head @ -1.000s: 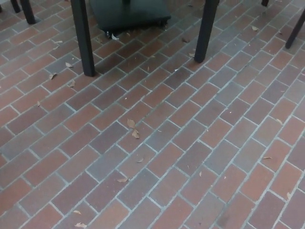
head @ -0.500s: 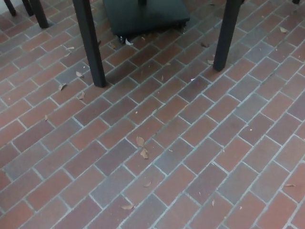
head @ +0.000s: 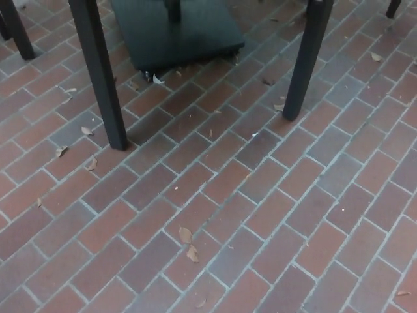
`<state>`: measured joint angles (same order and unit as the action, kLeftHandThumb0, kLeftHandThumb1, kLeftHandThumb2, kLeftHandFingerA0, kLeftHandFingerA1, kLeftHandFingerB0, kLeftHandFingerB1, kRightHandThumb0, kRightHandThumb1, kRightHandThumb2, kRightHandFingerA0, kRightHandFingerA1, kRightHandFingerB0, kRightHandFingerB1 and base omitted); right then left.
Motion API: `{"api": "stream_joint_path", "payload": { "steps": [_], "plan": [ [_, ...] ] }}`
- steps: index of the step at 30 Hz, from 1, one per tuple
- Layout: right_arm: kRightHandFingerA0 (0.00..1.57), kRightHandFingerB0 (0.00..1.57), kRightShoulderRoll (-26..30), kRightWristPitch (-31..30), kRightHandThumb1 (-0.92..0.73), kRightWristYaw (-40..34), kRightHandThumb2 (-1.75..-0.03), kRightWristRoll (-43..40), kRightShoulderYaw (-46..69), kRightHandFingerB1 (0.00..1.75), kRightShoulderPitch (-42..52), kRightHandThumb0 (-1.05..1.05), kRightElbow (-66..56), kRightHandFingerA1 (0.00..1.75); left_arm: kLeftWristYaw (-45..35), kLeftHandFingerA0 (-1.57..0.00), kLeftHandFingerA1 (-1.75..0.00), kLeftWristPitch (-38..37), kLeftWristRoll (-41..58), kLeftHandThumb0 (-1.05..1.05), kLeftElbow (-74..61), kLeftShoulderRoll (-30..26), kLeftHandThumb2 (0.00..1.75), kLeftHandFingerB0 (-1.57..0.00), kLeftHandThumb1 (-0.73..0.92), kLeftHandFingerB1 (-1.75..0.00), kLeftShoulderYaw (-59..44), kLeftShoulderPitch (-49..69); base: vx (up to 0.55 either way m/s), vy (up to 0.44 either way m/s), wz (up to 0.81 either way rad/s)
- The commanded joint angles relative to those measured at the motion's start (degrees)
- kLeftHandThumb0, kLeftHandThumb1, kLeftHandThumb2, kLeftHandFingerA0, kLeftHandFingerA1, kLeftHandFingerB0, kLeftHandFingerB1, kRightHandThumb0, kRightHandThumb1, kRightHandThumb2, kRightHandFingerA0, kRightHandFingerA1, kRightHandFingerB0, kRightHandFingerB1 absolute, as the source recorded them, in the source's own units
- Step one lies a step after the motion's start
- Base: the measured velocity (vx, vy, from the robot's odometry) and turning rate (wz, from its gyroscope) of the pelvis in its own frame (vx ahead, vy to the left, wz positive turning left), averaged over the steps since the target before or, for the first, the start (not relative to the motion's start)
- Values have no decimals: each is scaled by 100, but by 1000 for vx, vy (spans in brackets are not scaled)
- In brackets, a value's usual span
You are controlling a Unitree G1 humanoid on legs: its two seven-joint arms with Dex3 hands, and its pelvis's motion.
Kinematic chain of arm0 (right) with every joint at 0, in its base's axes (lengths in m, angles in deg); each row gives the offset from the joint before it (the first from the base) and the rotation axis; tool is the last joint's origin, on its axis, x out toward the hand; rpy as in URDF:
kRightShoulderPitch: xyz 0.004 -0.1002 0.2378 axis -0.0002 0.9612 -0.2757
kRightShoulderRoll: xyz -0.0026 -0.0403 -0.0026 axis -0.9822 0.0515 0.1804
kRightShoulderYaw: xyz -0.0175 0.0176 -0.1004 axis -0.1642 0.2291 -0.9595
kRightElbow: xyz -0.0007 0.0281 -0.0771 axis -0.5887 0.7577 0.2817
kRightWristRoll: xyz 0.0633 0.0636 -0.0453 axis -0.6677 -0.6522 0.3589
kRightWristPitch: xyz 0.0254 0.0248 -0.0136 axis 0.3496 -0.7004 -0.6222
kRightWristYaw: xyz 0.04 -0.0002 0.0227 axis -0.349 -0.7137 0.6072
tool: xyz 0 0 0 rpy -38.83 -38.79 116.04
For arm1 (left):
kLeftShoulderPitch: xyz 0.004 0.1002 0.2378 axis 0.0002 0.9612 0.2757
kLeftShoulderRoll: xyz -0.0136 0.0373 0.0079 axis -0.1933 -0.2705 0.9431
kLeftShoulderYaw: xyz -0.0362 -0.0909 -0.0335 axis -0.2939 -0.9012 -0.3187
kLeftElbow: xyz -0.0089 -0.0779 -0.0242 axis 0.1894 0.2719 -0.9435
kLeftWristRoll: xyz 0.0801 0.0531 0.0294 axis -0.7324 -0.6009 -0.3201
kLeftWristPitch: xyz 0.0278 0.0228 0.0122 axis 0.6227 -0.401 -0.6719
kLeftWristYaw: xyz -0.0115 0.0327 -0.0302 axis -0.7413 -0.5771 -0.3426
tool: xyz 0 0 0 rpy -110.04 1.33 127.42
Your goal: The robot walks towards a desk kept outside and uses its right hand to up pick up the grey duster kept on it and uses it to clean the table by swiping it twice
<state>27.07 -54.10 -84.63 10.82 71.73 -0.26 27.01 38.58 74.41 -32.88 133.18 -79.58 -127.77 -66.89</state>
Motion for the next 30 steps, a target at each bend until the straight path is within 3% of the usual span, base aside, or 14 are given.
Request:
{"api": "stream_joint_path", "payload": {
  "steps": [1,17,20,22,23,30],
  "plan": [
    [76,67,79,165,-74,-16,-63,-33,-7,51,70,-6,-98,54,33,-84,-55,-172,21,-4,14,-26,60,-79,70,-54,54,80,276,20,14],
    [77,67,124,206,-73,58,-61,-89,-17,50,17,-6,18,55,-8,-85,-57,-160,98,-6,50,-7,62,-81,70,-56,32,101,216,-197,-2],
    [77,67,128,204,-70,34,-61,-71,-26,49,31,-12,10,54,-23,-83,-57,-156,90,1,50,-19,62,-80,72,-56,41,108,114,-65,-17],
    [77,67,133,214,-70,31,-61,-60,-35,50,46,-11,4,55,-21,-85,-58,-160,90,-8,49,-20,60,-80,65,-56,41,111,136,-24,0],
    [77,67,125,182,-74,21,-62,-67,-36,50,68,-4,-46,55,-28,-88,-58,-165,109,-5,50,-14,60,-82,68,-57,23,114,125,24,0],
    [76,65,127,186,-69,-1,-60,-57,-52,50,76,-11,-52,54,24,-87,-57,-139,82,-3,56,-25,63,-83,69,-57,44,104,152,84,11]
  ]
}}
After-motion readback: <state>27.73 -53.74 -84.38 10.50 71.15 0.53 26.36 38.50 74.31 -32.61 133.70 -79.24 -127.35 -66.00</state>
